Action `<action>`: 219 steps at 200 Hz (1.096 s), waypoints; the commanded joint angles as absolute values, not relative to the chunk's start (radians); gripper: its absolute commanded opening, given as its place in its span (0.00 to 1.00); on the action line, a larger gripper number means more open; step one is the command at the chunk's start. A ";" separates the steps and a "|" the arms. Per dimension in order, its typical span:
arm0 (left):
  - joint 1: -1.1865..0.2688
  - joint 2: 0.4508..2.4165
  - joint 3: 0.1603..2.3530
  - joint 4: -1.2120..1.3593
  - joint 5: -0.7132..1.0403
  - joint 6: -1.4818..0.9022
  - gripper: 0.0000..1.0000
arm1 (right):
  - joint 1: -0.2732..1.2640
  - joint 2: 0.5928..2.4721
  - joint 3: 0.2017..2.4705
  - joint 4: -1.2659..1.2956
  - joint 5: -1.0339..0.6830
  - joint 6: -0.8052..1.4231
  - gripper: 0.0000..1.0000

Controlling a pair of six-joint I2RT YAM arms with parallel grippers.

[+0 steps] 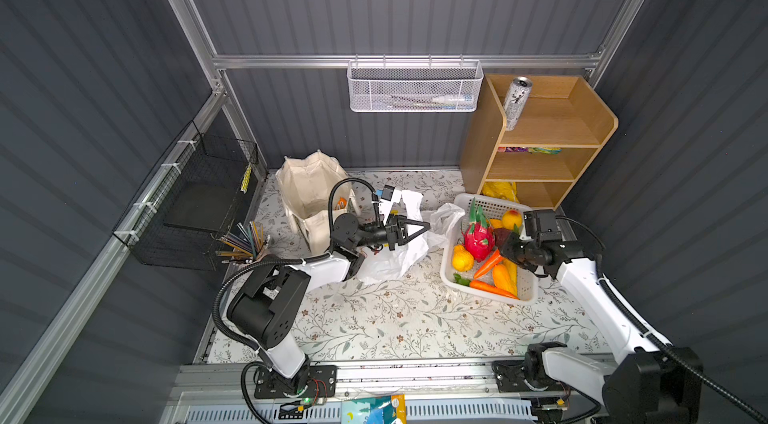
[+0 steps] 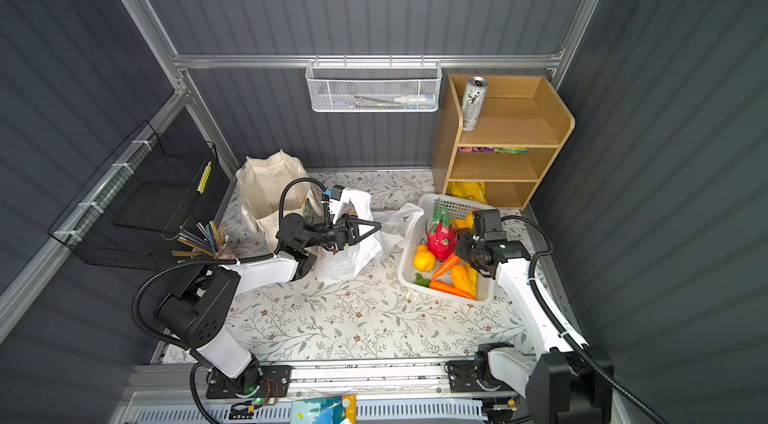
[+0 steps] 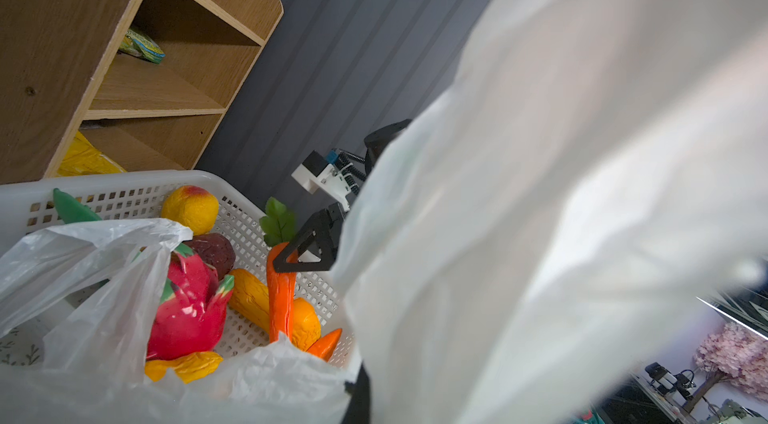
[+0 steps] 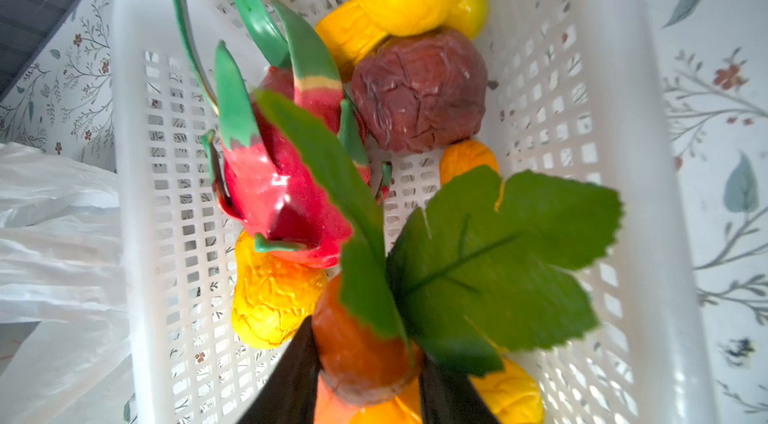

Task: Place the mixed food into the grocery bags and tie them
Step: 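Lift the carrot and carry it toward the white bag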

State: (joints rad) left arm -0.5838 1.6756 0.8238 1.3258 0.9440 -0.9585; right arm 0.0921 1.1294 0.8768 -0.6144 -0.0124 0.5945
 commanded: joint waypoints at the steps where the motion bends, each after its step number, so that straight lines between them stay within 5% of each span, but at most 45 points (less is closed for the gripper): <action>1: -0.586 1.689 0.853 1.362 0.959 -0.972 0.00 | 0.092 1.089 0.924 -0.636 0.050 0.558 0.35; 100: -0.586 1.667 0.857 1.274 1.000 -0.927 0.00 | 0.109 1.113 1.174 -0.560 -0.080 0.623 0.36; 219: -0.585 1.657 0.860 1.200 1.001 -0.880 0.00 | 0.485 1.433 1.273 -0.394 -0.055 0.737 0.37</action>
State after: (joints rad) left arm -0.5838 1.6802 0.8333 1.2037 0.9859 -0.9131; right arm 0.4221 1.3766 1.2366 -0.4339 -0.0628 0.6956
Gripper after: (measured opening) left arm 0.047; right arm 0.370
